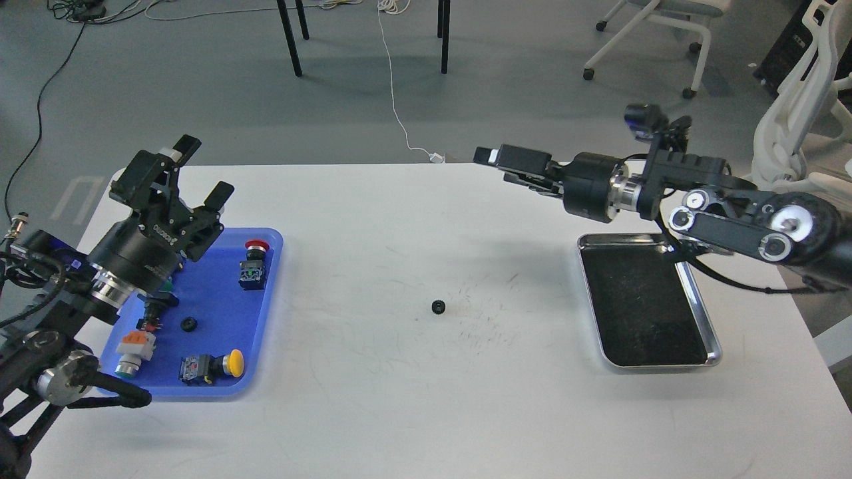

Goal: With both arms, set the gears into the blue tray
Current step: 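Retract the right gripper and reach the left gripper toward the gear, then grasp the second black gear with the left gripper and lift it, then place the gear onto a part in the blue tray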

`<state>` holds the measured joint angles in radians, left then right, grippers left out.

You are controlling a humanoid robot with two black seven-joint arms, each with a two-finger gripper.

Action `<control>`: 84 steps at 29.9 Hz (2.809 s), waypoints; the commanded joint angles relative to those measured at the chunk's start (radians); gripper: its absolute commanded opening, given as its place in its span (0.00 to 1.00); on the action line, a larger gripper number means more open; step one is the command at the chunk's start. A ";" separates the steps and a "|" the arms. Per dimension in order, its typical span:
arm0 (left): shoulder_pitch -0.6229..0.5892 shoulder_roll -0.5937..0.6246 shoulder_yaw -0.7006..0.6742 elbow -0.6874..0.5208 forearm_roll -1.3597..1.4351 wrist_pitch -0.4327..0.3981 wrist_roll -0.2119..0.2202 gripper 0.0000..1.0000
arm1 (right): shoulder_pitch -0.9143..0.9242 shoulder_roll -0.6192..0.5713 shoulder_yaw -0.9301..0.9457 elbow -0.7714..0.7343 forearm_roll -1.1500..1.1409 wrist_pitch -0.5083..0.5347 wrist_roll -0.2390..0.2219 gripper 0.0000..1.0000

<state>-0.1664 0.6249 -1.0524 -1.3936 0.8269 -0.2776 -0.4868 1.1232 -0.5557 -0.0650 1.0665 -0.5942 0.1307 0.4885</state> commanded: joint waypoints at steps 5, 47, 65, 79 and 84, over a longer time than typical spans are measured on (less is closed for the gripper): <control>-0.191 -0.001 0.181 -0.010 0.551 -0.028 -0.002 0.98 | -0.436 -0.064 0.450 0.007 0.344 0.015 0.000 0.98; -0.811 -0.521 0.986 0.610 1.355 0.000 -0.002 0.58 | -0.715 -0.098 0.662 0.010 0.576 0.093 0.000 0.98; -0.832 -0.466 0.977 0.558 1.355 0.020 -0.002 0.11 | -0.715 -0.098 0.659 0.010 0.574 0.093 0.000 0.98; -0.819 0.264 0.985 0.073 1.236 0.020 -0.002 0.13 | -0.707 -0.072 0.651 0.012 0.568 0.092 0.000 0.98; -0.714 0.300 0.976 0.172 1.216 0.024 -0.002 0.14 | -0.707 -0.072 0.651 0.012 0.567 0.090 0.000 0.98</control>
<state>-0.9296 0.9111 -0.0735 -1.2891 2.0581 -0.2568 -0.4889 0.4157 -0.6278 0.5859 1.0785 -0.0273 0.2211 0.4887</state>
